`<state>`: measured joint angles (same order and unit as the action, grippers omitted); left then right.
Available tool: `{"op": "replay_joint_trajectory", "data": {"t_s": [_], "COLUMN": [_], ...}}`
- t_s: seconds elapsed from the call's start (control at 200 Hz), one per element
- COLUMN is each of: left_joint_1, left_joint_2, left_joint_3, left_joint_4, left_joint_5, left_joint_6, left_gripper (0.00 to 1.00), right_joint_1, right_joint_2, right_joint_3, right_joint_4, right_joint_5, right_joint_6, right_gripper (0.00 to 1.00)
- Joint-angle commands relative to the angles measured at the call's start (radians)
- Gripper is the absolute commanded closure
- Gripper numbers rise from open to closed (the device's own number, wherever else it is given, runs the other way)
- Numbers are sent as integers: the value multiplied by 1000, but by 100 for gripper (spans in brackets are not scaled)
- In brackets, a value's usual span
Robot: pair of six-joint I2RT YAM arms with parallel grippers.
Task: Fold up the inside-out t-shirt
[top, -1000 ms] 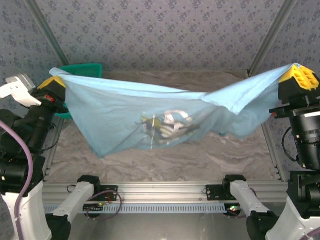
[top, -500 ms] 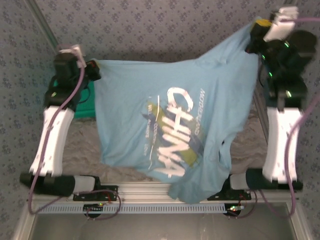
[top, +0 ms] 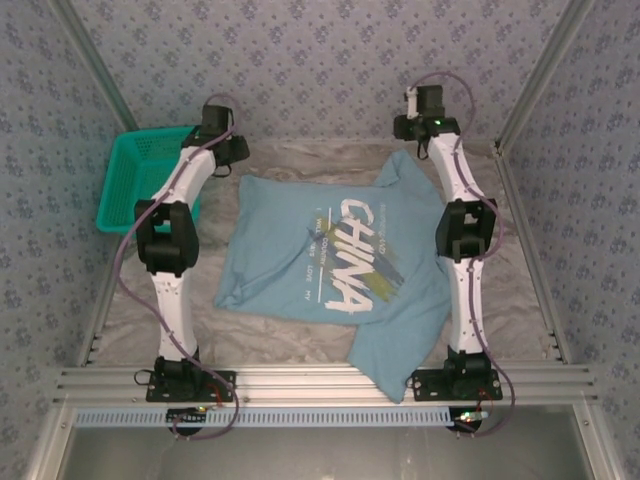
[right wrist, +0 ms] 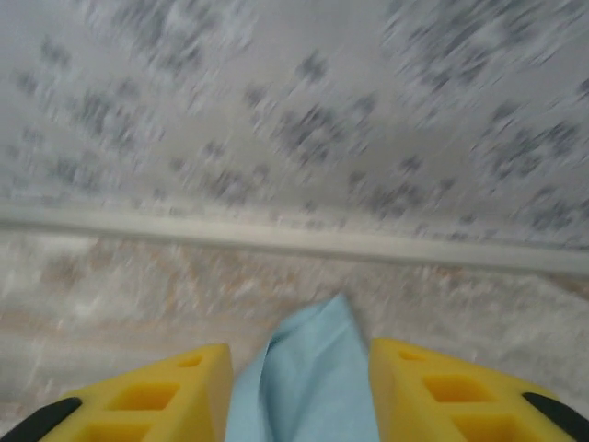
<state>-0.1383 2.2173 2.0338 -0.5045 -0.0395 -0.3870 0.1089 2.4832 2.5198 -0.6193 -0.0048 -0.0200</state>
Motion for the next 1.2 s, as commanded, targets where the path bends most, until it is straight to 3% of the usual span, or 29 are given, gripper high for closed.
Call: {"op": "replay_joint_trajectory", "data": {"t_s": [0.0,0.185,0.305,0.39,0.57,0.66,0.849,1.034,1.194], "left_joint_1": [-10,-23,-68,-115,-160,-161,-170,-175,-238], "left_joint_2": [-167,-522,-649,-726,-927,-929,-839,-839,-871], "left_joint_3": [-43,-630,-872,-1008,-1222,-1267,-1263,-1245,-1250], "left_joint_4": [-27,257,274,216,84,61,110,65,-19], "left_joint_5": [12,192,270,224,7,-10,98,46,-8], "left_joint_6": [-4,-146,-165,-150,-133,-114,-112,-102,-109], "left_gripper": [48,43,42,42,42,42,42,41,41], "right_joint_1": [47,72,65,58,18,-2,-25,-23,-29], "right_joint_2": [-247,-714,-816,-795,-667,-585,-433,-288,-152], "right_joint_3": [-123,-962,-1208,-1281,-1284,-1244,-1105,-899,-662], "right_joint_4": [-136,98,104,96,92,91,58,-54,-126], "right_joint_5": [55,-64,-95,-72,4,33,46,60,65], "right_joint_6": [2,194,291,314,349,363,390,399,393], "right_gripper": [46,44,45,45,47,48,51,54,58]}}
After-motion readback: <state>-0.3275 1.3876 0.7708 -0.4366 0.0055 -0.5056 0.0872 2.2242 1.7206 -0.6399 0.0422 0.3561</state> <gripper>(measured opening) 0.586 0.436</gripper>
